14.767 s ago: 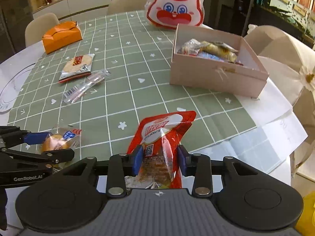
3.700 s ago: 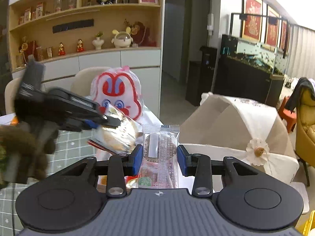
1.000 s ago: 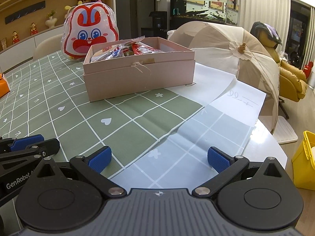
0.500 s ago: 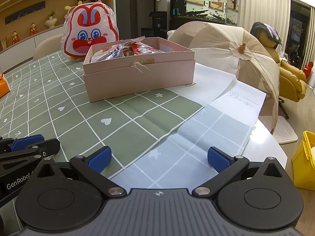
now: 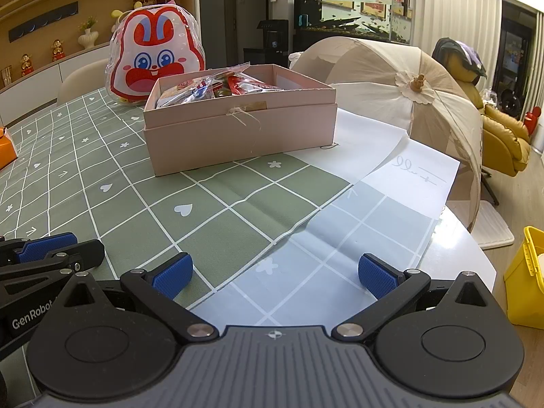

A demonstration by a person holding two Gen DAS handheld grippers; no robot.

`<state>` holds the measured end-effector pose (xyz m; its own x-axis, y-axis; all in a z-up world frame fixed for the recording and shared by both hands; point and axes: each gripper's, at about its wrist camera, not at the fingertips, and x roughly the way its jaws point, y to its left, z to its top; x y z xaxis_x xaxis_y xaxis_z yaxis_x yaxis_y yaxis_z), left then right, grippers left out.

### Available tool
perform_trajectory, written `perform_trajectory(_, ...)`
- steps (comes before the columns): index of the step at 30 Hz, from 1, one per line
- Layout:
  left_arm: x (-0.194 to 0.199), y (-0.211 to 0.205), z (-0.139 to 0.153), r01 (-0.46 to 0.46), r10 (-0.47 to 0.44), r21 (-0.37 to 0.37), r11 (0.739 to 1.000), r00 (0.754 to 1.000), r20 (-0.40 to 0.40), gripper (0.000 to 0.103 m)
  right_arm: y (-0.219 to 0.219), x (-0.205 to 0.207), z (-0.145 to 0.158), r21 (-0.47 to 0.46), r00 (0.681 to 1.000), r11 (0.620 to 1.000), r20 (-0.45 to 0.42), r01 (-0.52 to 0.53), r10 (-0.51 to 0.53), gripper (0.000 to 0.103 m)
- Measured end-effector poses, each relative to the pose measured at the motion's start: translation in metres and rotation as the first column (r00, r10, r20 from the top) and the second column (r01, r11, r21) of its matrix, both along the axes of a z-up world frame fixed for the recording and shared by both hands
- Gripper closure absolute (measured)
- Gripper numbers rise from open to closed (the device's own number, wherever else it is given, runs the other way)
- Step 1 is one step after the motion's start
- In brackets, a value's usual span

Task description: Organize snacks

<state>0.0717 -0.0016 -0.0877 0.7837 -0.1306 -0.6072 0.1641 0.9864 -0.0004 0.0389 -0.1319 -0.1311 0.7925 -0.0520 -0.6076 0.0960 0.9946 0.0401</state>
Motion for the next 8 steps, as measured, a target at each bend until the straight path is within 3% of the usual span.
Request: perform_trajectory(8,0.0001,0.0002,0.0,0.008,-0.008,-0.001,1.0,1.0,0.0,0.073,0.0001,0.0001,-0.0001,0.0,1.0,1.0,0.0,0.0,0.0,0.0)
